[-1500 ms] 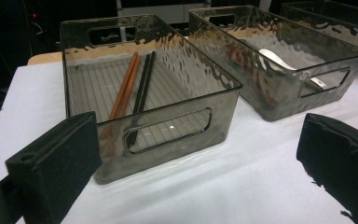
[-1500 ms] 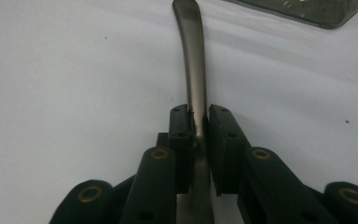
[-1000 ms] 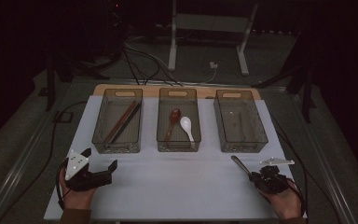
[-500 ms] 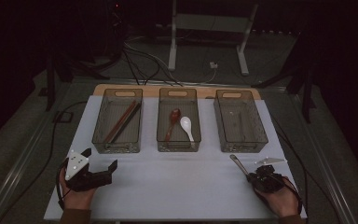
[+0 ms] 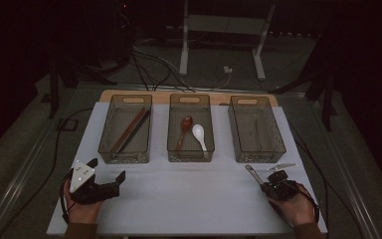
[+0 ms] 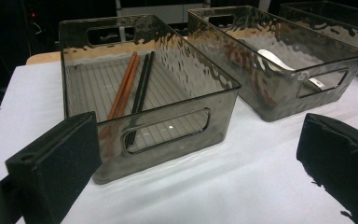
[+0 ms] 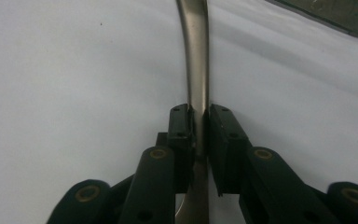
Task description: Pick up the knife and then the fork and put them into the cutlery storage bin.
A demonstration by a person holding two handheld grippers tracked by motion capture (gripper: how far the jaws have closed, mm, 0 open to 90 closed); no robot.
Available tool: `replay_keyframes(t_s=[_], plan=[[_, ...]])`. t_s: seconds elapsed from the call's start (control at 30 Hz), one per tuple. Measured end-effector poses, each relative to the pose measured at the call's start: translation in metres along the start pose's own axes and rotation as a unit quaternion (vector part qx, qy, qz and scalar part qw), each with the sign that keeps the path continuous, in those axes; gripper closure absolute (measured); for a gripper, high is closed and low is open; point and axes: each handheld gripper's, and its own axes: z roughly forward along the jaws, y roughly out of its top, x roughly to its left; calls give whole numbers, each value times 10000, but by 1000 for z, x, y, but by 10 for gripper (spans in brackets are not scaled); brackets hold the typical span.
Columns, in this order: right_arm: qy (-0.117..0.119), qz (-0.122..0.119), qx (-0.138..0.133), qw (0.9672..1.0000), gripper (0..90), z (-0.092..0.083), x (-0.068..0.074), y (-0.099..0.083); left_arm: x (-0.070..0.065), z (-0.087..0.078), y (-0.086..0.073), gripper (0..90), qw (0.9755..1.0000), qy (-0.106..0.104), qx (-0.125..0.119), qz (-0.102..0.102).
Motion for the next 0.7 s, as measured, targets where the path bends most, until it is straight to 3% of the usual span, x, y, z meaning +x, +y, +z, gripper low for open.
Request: replay_keyframes(t_s=[0.23,0.47,0.7], plan=[[3,199,-293,9994,807,-2,-1,-7,1,1,-1,7,10000,8,11,-19],[-26,104,-563,9984,806,-17,0,-11,1,1,0,7,10000,3,25,-1],[5,162,-759,9970,806,-24,0,-14,1,1,0,7,10000,14,15,-13]])
